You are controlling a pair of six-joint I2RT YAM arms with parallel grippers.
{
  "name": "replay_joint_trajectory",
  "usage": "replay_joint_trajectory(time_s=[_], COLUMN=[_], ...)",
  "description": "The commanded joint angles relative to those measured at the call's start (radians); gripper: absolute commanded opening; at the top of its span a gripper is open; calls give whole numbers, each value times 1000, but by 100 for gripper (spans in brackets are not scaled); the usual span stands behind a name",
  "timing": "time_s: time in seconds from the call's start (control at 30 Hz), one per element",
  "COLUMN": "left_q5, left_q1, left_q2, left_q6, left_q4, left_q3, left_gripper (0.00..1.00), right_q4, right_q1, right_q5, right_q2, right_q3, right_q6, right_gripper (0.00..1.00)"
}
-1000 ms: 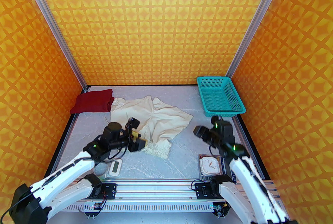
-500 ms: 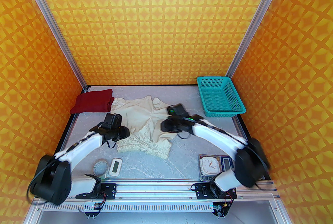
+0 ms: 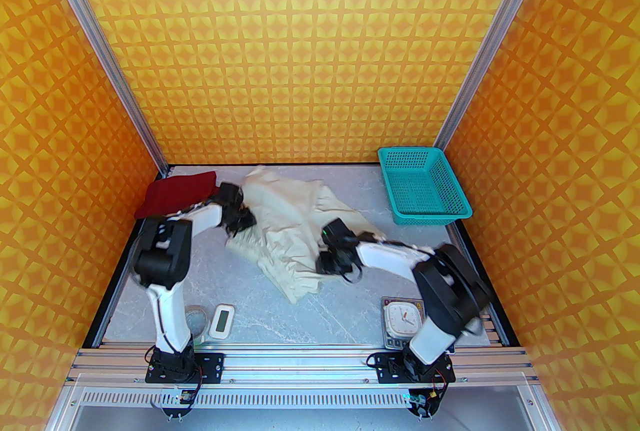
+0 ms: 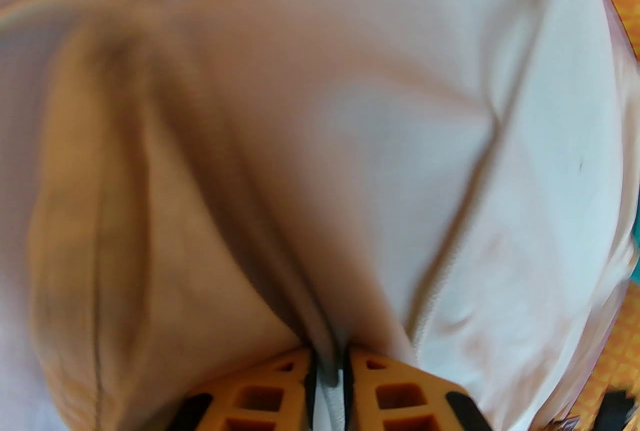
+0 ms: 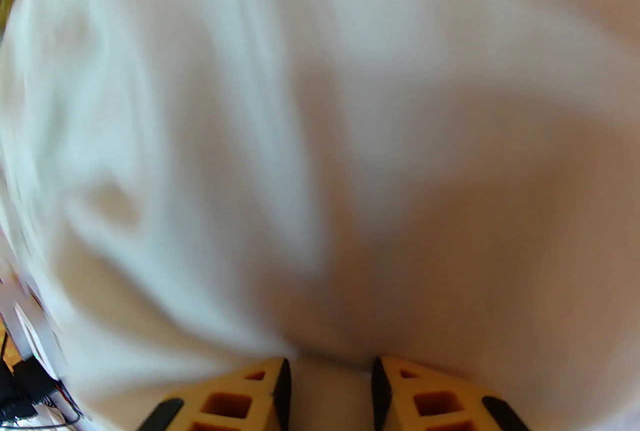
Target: Fold and stack the mixed laundry pile
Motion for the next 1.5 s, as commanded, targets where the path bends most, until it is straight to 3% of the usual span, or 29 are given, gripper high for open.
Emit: replay_joint_trajectory(time_s=[0.0,0.13,0.3,0.47,0.63,0.8,1.03,1.23,1.37,1.47], left_q5=[93,145,159,143,82,79,83,97,101,103], left_q1=[7,6,-9,-15,-2,21,21,21,22,26], left_q2=[132,191,48,-156,-233,-169,24,149,189,196], left_q6=[72,120,192,224,210,204,177,198,221,241], left_q4=[-27,-71,-115,-154,-158,-129,-118,-152,-170,-193], left_q3=[164,283,233,98,-67,-105,60,223,290,326], left_gripper=[18,17,29,37,28,26,22,21,21,21], right_q4=[-17,-88,-148,-127,-95,-84,-42,40,-25,-45], right_q1=[53,82,117,227,292,316,394,508,517,506], right_q5=[29,78,111,72,41,23,0,-60,-7,28], right_q2=[-54,-154,-235,-63,169,298,274,339,373,317], right_q3=[-89,-63,94,278,443,484,356,394,515,550], right_q6=[79,103,10,-87,-148,-181,-159,-119,-141,-150], right_gripper=[34,40,40,34,27,21,18,21,22,29])
